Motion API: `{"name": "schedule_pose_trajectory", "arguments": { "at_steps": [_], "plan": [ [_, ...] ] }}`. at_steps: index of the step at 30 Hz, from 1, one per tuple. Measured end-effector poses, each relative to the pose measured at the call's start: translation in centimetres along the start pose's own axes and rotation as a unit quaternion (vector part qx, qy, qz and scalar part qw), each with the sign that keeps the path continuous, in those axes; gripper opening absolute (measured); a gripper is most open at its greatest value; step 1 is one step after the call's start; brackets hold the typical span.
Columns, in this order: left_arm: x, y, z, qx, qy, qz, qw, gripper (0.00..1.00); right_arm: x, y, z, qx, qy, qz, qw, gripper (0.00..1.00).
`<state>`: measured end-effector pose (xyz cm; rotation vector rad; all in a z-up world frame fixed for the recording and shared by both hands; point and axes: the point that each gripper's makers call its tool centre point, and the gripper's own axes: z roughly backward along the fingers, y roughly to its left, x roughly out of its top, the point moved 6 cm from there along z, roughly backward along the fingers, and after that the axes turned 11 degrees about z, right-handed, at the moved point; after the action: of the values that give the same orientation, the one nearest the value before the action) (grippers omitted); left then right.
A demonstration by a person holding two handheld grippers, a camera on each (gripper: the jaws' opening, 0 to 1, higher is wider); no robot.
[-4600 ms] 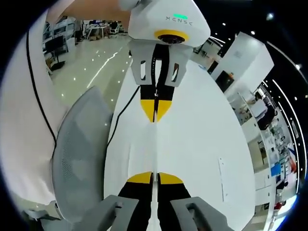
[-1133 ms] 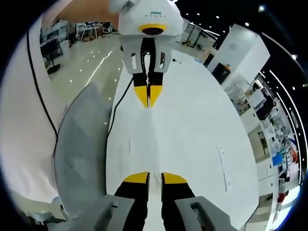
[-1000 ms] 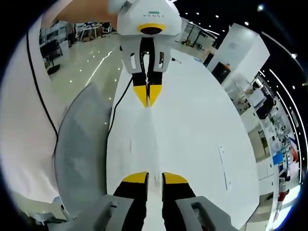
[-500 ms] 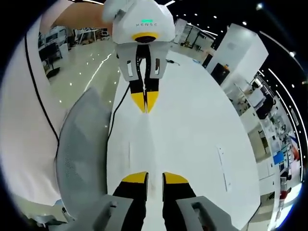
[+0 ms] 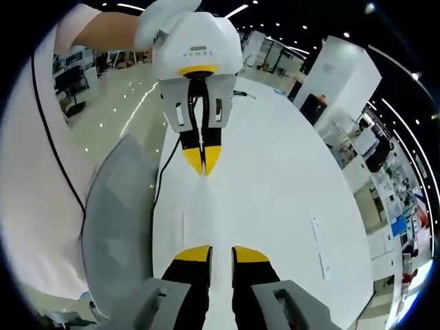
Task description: Arrange the food packaging bags into a neat stack by flattening each bag and aligning their edges.
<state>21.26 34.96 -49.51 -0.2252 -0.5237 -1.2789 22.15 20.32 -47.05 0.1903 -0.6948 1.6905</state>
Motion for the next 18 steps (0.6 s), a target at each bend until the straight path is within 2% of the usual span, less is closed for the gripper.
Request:
{"name": "schedule_pose_trajectory", "arguments": {
  "at_steps": [18],
  "plan": [
    [0.3,-0.2,0.0,0.001,-0.005,-0.001,1.0000,0.00,1.2,-0.1,-1.3,0.010,-0.006,0.009,0.9999,0.07]
  ]
}}
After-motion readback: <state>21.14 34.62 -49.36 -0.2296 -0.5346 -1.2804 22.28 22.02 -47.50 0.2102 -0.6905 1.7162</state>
